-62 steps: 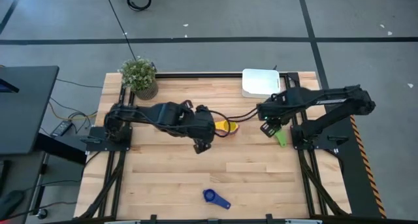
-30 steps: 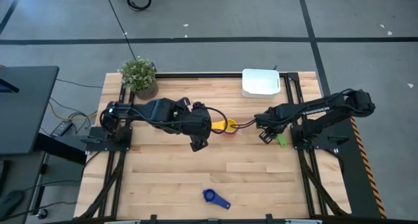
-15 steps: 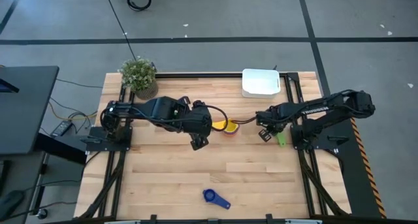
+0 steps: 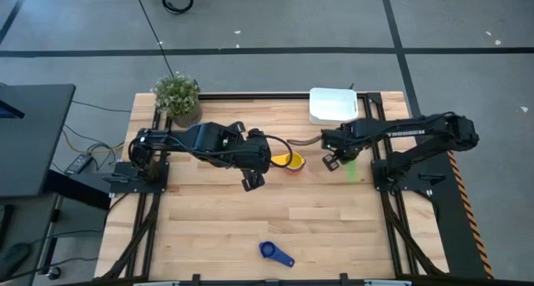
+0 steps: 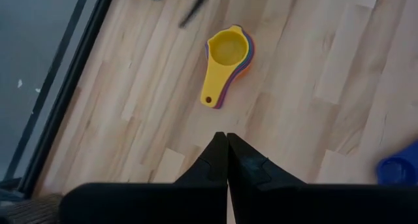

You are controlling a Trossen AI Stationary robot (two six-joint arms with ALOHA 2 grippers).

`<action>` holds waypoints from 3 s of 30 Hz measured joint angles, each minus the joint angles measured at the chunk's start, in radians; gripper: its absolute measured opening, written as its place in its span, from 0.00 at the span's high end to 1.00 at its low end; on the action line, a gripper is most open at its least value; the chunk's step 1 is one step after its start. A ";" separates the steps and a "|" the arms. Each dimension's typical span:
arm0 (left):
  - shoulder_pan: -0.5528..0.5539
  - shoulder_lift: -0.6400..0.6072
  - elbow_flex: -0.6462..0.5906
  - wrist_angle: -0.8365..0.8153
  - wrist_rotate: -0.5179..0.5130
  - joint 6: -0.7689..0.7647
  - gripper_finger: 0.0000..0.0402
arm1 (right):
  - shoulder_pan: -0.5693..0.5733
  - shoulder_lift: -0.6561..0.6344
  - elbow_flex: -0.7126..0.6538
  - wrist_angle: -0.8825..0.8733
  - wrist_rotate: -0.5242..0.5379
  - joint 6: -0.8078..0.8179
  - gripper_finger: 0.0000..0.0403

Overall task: Nest measuring cups in basket
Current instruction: Stack the green measuring cup on top of the yellow measuring cup

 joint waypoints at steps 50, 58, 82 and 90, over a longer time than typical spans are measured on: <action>-0.196 -0.389 -0.003 0.000 0.027 0.091 0.99 | 0.238 0.359 0.970 -0.242 0.349 0.428 0.96; -0.275 -0.513 -0.003 0.000 -0.005 0.183 0.99 | 0.187 0.455 0.970 -0.231 0.245 0.551 0.96; -0.318 -0.714 -0.081 0.001 -0.004 0.338 0.99 | 0.049 0.698 0.969 -0.148 -0.044 0.839 0.96; -0.317 -0.736 -0.080 0.000 -0.004 0.365 0.99 | 0.023 0.733 0.954 -0.114 -0.081 0.857 0.96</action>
